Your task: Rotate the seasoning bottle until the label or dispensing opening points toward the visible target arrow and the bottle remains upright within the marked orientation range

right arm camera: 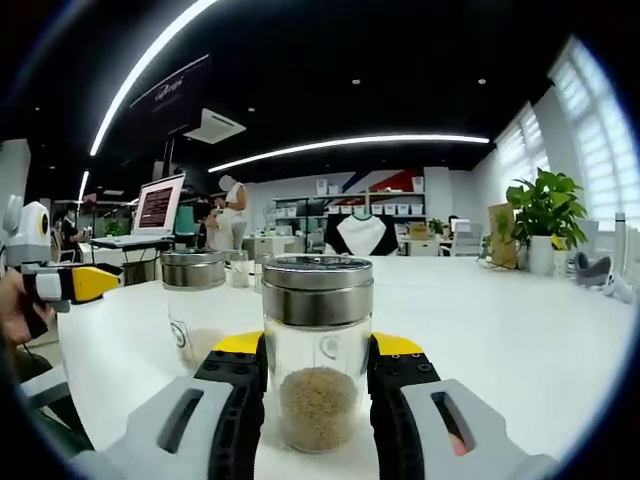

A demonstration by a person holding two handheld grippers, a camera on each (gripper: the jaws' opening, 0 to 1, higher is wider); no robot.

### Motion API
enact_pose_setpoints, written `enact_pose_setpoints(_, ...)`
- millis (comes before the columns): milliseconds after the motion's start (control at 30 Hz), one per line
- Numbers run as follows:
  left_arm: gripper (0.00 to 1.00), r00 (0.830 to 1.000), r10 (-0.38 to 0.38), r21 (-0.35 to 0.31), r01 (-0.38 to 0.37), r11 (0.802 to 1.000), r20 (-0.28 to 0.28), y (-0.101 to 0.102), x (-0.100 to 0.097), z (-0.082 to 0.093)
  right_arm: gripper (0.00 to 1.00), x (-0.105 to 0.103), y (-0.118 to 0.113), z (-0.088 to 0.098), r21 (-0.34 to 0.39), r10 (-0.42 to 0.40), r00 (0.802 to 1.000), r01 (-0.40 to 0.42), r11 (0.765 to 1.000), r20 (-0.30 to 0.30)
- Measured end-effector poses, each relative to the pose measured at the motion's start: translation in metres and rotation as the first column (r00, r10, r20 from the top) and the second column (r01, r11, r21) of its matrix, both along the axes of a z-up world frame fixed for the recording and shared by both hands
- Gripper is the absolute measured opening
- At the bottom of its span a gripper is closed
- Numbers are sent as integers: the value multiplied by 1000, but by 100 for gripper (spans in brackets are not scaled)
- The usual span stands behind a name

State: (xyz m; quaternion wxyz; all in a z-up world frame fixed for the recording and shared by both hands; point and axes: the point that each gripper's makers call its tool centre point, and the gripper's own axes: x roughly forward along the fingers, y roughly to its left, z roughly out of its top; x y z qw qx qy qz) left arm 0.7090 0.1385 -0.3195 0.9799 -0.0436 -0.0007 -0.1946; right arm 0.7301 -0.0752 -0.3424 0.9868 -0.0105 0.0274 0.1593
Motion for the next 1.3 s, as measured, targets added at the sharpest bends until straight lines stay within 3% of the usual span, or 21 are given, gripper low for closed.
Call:
enact_pose_setpoints(500, 89, 1000, -1, -1, 1, 1000, -3, 1, -1, 0, 38, -1, 0, -1, -29, -116, 993, 116, 993, -5)
enact_pose_setpoints(967, 89, 1000, -1, -4, 1, 1000, -9, 1, 0, -1, 38, 0, -3, 0, -25, -119, 993, 119, 993, -7)
enact_pose_setpoints(1133, 89, 1000, 0, -4, 0, 1000, -9, 2, 0, -1, 50, 3, -10, -3, -36, -134, 991, 133, 990, -29)
enact_pose_setpoints(1300, 89, 1000, 4, -6, -4, 1000, -13, 3, 1, -2, 54, 2, -5, -1, -50, -82, 996, 81, 995, -20)
